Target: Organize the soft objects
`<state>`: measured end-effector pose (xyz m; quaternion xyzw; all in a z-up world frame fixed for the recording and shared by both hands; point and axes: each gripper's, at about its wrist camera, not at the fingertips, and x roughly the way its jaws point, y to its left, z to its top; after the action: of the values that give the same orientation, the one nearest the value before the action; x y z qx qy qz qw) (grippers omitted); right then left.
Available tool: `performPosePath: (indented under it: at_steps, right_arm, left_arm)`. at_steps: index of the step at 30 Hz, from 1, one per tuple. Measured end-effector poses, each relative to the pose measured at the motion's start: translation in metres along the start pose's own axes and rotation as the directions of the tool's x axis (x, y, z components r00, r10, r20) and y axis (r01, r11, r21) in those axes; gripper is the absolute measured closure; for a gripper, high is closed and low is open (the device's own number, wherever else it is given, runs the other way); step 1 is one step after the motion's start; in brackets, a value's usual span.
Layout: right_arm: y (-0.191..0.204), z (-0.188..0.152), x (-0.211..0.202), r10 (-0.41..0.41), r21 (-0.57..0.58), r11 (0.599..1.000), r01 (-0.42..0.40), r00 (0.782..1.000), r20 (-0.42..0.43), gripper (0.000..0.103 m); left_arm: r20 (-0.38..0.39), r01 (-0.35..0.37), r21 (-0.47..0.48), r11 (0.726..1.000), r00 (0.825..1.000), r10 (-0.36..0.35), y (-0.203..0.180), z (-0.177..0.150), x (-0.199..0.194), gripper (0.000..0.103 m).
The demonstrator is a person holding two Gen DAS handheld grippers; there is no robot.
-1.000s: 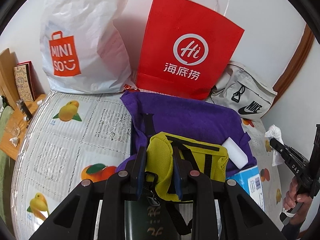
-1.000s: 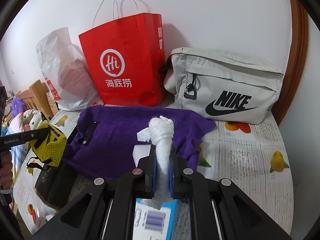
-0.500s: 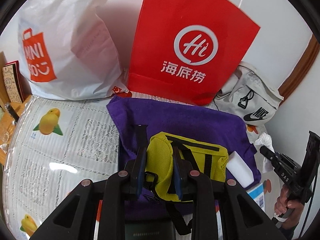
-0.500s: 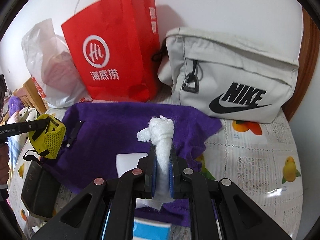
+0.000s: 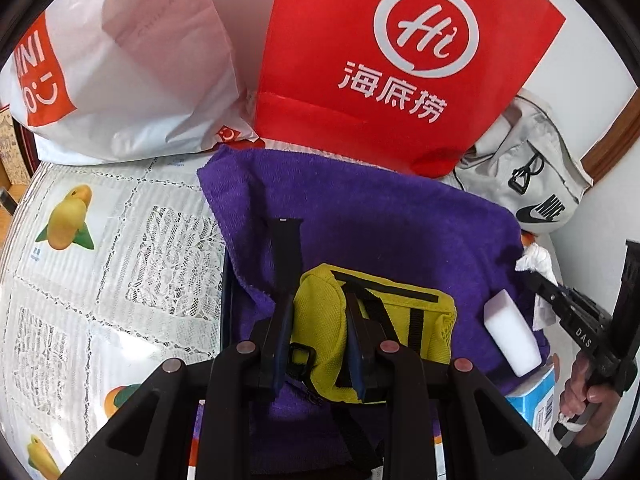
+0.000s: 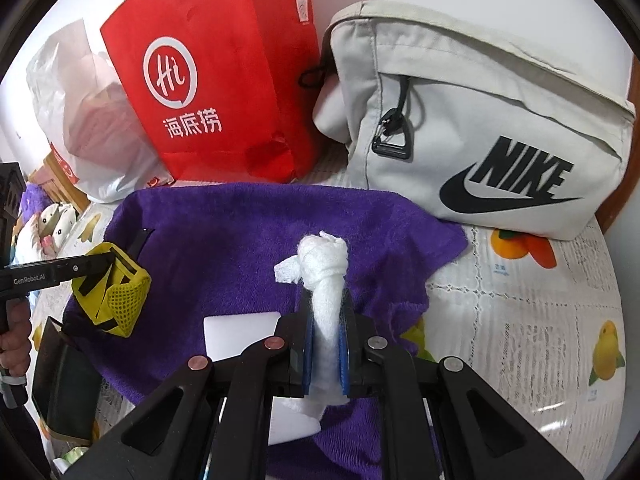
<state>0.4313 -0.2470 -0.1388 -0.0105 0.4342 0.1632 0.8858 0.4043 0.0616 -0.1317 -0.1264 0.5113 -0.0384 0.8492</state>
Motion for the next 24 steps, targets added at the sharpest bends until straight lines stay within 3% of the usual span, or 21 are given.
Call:
performPosePath:
  at_steps: [12, 13, 14, 16, 19, 24]
  right_arm:
    - [0.001, 0.001, 0.016, 0.010, -0.015, 1.000, -0.011, 0.998, -0.067, 0.088]
    - [0.002, 0.000, 0.017, 0.007, -0.019, 1.000, -0.008, 0.997, -0.072, 0.082]
    - [0.002, 0.000, 0.017, 0.004, -0.022, 1.000, -0.006, 0.997, -0.081, 0.068]
    - [0.002, -0.001, 0.015, -0.007, -0.021, 1.000, 0.006, 0.997, -0.076, 0.055]
    - [0.002, -0.002, 0.007, 0.000, -0.004, 1.000, 0.000, 0.998, -0.061, 0.055]
    - [0.005, -0.004, -0.012, -0.001, 0.018, 1.000, 0.002, 1.000, -0.032, 0.055]
  left_arm:
    - [-0.036, -0.001, -0.002, 1.000, 0.999, 0.000, 0.003, 0.002, 0.013, 0.077]
    - [-0.033, -0.004, 0.002, 1.000, 0.999, 0.004, 0.003, 0.001, 0.012, 0.077]
    - [-0.024, -0.013, 0.005, 1.000, 1.000, 0.013, 0.003, 0.001, 0.010, 0.076]
    - [-0.010, -0.011, 0.002, 1.000, 1.000, 0.011, 0.006, 0.001, 0.006, 0.070]
    - [0.006, -0.003, 0.004, 1.000, 1.000, 0.003, 0.007, 0.000, -0.003, 0.055]
    - [0.041, -0.007, 0.005, 1.000, 0.999, 0.007, 0.009, -0.002, -0.025, 0.051]
